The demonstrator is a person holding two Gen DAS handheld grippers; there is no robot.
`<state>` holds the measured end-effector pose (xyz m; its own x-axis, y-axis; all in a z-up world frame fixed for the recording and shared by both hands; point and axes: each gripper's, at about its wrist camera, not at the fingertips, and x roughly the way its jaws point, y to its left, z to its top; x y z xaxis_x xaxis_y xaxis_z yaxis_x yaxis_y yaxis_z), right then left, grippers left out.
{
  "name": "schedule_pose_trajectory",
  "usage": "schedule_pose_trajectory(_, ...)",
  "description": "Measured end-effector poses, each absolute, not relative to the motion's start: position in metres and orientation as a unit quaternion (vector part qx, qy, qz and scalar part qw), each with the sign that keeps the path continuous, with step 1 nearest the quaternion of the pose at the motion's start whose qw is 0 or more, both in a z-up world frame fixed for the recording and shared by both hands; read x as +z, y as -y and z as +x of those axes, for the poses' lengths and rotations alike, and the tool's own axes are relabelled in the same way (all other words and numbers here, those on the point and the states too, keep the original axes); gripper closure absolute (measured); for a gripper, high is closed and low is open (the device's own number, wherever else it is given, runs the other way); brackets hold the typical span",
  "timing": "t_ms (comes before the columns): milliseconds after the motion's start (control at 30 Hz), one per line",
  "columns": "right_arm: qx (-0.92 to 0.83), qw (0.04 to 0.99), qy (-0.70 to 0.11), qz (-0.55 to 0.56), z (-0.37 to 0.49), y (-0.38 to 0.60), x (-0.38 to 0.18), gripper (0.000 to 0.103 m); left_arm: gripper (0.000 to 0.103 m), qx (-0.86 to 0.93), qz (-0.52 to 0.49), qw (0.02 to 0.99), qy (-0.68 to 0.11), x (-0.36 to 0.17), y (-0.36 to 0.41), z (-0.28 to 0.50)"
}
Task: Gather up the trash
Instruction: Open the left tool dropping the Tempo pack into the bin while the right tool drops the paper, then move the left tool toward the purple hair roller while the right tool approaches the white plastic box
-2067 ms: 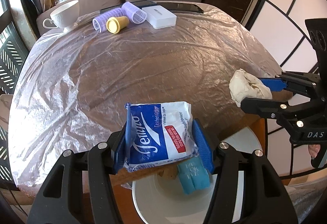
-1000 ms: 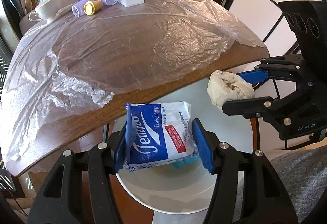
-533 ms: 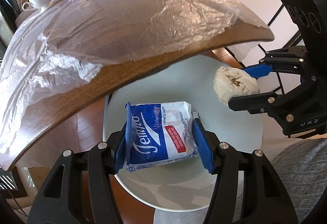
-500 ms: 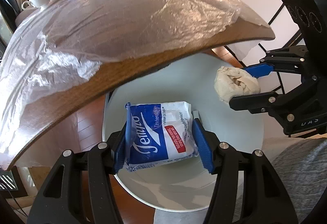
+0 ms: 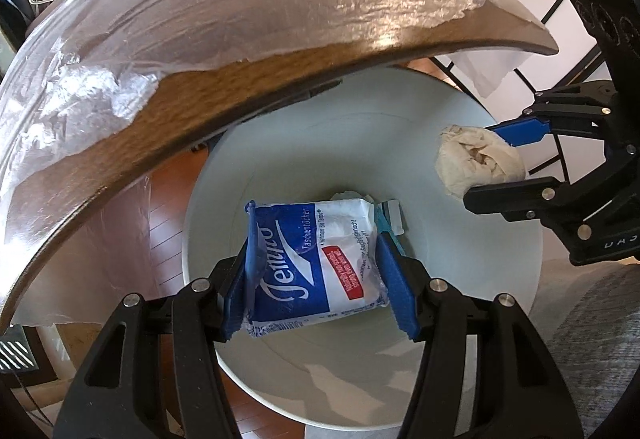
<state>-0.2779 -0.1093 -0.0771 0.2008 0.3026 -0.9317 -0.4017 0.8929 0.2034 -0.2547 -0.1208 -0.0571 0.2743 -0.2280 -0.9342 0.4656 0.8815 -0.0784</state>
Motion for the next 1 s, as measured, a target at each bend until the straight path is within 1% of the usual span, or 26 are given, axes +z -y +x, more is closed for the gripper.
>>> schedule_pose_trajectory(267,0.228,0.77,-0.595,-0.042,-0.27,0.104,-0.084,0.053,0.044,-0.216,0.107,0.786,-0.57,-0.066,0.126,-0.253)
schedule_pose_trajectory(333,0.227,0.768,-0.598,-0.041,-0.271,0.103,-0.084,0.053,0.042,-0.221,0.106,0.779,-0.576,-0.069,0.128,-0.253)
schedule_pose_trajectory(367,0.229,0.766,-0.599,-0.04,-0.27,0.103,-0.084,0.051,0.037,-0.227,0.105,0.775,-0.58,-0.07,0.13,-0.253)
schedule_pose_trajectory(400,0.229,0.766,-0.6,-0.038,-0.27,0.103,-0.084,0.039,0.026,-0.226,0.109,0.775,-0.58,-0.071,0.131,-0.254)
schedule_pose_trajectory(467,0.215,0.776,-0.592,-0.036,-0.271,0.105,-0.081,0.022,0.02,-0.219,0.113,0.782,-0.572,-0.071,0.13,-0.253)
schedule_pose_trajectory(600,0.213,0.779,-0.589,-0.024,-0.269,0.109,-0.073,0.021,0.02,-0.216,0.099,0.78,-0.579,-0.068,0.126,-0.254)
schedule_pose_trajectory(700,0.218,0.787,-0.577,-0.019,-0.271,0.111,-0.052,0.021,0.02,-0.217,0.097,0.783,-0.575,-0.053,0.123,-0.257)
schedule_pose_trajectory(767,0.228,0.805,-0.547,-0.035,-0.275,0.11,-0.022,0.019,0.02,-0.23,0.1,0.794,-0.553,-0.027,0.122,-0.261)
schedule_pose_trajectory(800,0.229,0.816,-0.528,-0.046,-0.279,0.11,-0.009,0.011,0.02,-0.237,0.1,0.801,-0.541,-0.015,0.119,-0.261)
schedule_pose_trajectory(833,0.219,0.838,-0.495,-0.065,-0.28,0.107,0.013,0.006,0.019,-0.24,0.103,0.815,-0.518,0.003,0.119,-0.261)
schedule_pose_trajectory(867,0.204,0.858,-0.464,-0.08,-0.279,0.106,0.029,0.004,0.01,-0.232,0.11,0.834,-0.489,0.022,0.119,-0.259)
schedule_pose_trajectory(900,0.19,0.871,-0.445,-0.088,-0.276,0.106,0.04,0.004,0.001,-0.217,0.116,0.852,-0.463,0.036,0.113,-0.257)
schedule_pose_trajectory(933,0.168,0.889,-0.416,-0.096,-0.268,0.107,0.054,0.004,0.001,-0.2,0.12,0.87,-0.435,0.048,0.111,-0.254)
schedule_pose_trajectory(1000,0.144,0.907,-0.384,-0.09,-0.248,0.11,0.067,0.004,0.001,-0.161,0.124,0.898,-0.391,0.067,0.106,-0.237)
